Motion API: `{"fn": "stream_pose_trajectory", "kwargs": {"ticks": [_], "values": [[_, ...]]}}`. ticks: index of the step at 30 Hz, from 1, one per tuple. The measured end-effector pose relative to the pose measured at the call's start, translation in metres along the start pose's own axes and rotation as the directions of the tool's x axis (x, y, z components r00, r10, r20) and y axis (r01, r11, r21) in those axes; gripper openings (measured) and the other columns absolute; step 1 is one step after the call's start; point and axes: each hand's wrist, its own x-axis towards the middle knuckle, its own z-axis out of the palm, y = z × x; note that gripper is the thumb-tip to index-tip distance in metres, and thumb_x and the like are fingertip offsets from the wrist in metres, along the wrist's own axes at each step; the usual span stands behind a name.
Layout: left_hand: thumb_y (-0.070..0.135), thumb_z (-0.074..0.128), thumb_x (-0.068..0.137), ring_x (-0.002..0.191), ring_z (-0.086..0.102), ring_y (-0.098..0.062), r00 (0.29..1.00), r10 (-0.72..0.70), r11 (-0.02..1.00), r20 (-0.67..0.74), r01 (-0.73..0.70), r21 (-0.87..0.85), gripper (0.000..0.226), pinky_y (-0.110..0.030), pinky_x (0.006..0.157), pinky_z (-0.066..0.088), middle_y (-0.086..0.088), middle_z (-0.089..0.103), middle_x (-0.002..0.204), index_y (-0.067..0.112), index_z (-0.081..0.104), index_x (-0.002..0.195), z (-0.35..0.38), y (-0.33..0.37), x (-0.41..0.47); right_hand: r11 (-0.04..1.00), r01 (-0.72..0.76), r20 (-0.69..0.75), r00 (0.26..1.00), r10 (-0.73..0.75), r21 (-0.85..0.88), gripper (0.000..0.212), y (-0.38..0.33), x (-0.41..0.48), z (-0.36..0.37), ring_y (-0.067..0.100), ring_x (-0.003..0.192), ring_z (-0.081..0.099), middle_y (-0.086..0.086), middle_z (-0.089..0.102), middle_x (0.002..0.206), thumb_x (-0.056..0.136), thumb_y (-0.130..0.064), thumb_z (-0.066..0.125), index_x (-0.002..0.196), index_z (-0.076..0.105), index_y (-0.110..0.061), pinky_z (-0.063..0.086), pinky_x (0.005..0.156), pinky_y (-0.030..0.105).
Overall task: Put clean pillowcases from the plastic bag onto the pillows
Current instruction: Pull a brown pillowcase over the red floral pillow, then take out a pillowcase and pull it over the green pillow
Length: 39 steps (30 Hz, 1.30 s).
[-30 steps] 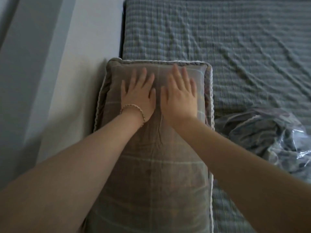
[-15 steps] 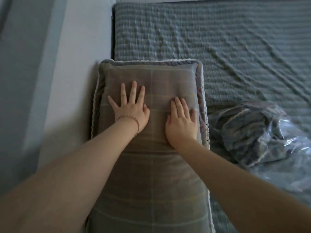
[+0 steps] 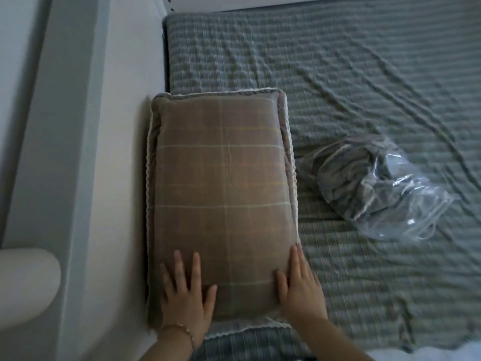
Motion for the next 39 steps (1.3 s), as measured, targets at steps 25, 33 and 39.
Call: {"fn": "stream_pose_trajectory", "kwargs": {"ticks": [25,33,39], "values": [[0.032,0.043,0.093,0.142,-0.009,-0.031,0.937,0.326,0.932,0.13,-0.341,0.125,0.065,-0.059,0.111,-0.005,-0.004,-0.013,0.155,0.024,0.009,0.147,-0.009,0.504,0.065,0.953,-0.243,0.053,0.97,0.237,0.183,0.032,0.381,0.05,-0.245,0.003,0.06,0.055,-0.002,0.063,0.106,0.096,-0.014,0.039,0.121,0.058,-0.016,0.045,0.051,0.013],[-0.009,0.055,0.081,0.13,0.039,-0.024,0.885,0.366,0.886,-0.289,-0.427,-0.184,0.058,-0.023,0.107,0.023,-0.007,0.032,0.146,0.004,0.041,0.135,-0.04,0.475,0.068,0.654,-0.277,0.192,0.961,0.2,0.704,0.061,0.314,0.102,-0.23,0.008,0.075,0.055,0.0,0.058,0.099,0.086,-0.032,0.064,0.134,0.034,-0.009,0.045,0.059,0.011],[-0.012,0.045,0.081,0.136,0.024,-0.013,0.862,0.461,0.842,-0.211,-0.499,-0.203,0.069,-0.012,0.107,0.012,0.005,0.021,0.149,0.015,0.03,0.142,-0.052,0.469,0.077,0.644,-0.395,0.3,0.918,0.257,0.655,0.05,0.277,0.145,-0.204,0.029,0.113,0.053,0.014,0.054,0.122,0.083,-0.034,0.062,0.123,0.051,-0.006,0.045,0.087,0.033]]}}
